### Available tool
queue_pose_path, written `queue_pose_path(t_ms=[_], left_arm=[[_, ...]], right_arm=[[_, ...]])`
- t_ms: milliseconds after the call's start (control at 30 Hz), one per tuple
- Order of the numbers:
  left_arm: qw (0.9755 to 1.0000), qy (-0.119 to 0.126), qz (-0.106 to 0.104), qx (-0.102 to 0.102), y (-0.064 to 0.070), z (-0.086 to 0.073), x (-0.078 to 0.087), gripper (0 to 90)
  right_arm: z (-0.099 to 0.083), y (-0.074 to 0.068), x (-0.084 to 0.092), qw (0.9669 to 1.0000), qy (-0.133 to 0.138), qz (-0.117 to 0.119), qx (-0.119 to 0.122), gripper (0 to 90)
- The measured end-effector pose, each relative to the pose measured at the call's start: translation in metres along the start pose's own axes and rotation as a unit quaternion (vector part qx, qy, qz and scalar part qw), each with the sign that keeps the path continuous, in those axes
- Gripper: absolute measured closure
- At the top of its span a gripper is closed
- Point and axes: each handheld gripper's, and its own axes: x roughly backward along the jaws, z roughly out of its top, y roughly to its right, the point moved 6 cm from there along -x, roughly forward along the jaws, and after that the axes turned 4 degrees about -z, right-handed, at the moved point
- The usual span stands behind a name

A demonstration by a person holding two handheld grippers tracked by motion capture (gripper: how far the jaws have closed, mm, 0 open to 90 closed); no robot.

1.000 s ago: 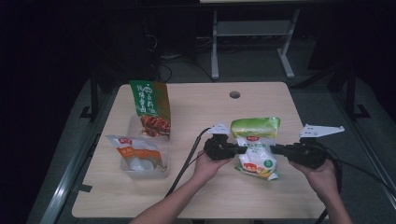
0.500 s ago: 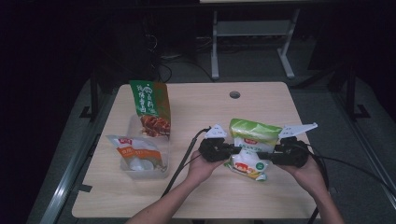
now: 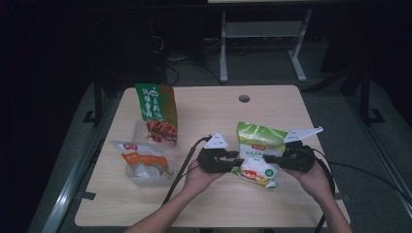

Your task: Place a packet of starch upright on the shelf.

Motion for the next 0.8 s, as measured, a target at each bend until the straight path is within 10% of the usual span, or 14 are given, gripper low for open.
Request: queue_pose_path(t_ms=[800], left_arm=[[0.9977, -0.030, 0.018, -0.058, 0.036, -0.054, 0.060, 36.4]], right_arm=[[0.035, -0.008, 0.005, 0.9999, 0.003, -0.013, 0.003, 86.8]])
